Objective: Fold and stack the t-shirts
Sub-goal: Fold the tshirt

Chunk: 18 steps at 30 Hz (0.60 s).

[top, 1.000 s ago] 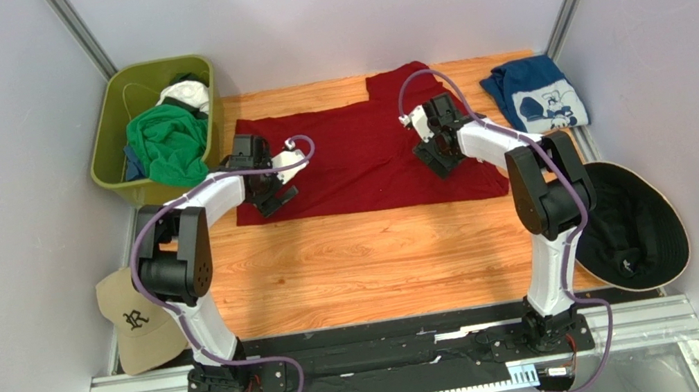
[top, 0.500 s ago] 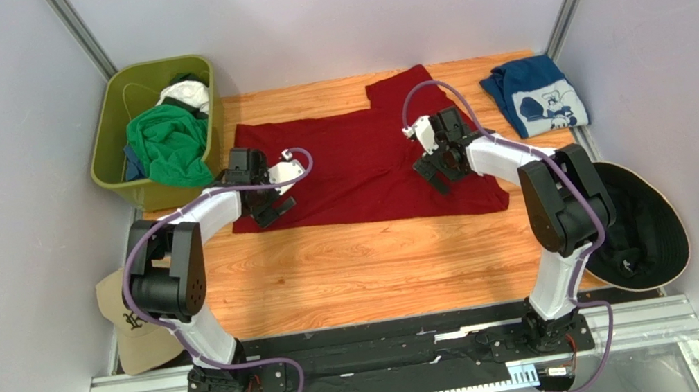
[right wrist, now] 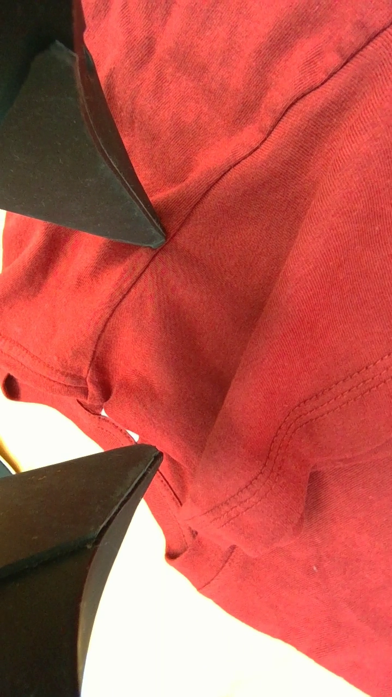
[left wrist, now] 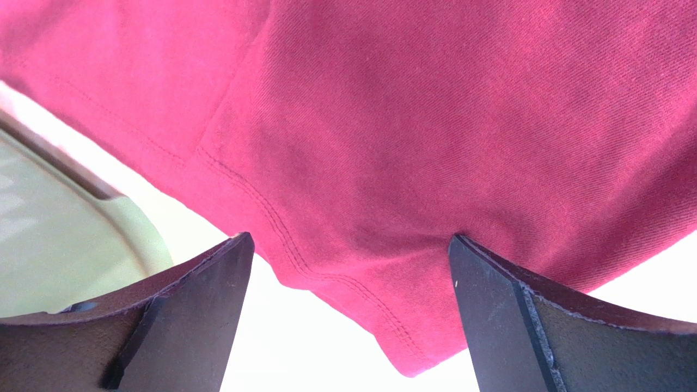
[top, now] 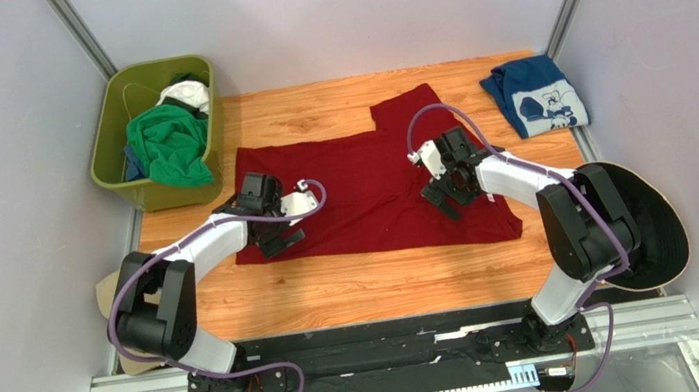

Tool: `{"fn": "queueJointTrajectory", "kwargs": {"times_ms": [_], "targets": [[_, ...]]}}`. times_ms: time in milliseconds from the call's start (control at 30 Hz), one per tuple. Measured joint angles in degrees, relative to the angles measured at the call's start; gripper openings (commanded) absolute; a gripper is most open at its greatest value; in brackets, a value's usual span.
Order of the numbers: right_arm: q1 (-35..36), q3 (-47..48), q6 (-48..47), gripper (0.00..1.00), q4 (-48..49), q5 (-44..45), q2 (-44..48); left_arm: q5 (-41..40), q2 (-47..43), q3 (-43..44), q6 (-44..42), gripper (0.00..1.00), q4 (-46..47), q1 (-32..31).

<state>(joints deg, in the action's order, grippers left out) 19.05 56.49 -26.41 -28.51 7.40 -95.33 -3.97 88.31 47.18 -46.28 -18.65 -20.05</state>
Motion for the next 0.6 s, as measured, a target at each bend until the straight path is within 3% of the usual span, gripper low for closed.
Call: {"fn": "queueJointTrajectory", "kwargs": {"times_ms": [600], "targets": [[5.9,-11.0,0.1,0.99,-6.6,-0.9,11.6,-1.3,-15.5,-10.2,3.6,0.99,-13.4,-5.4]]}}
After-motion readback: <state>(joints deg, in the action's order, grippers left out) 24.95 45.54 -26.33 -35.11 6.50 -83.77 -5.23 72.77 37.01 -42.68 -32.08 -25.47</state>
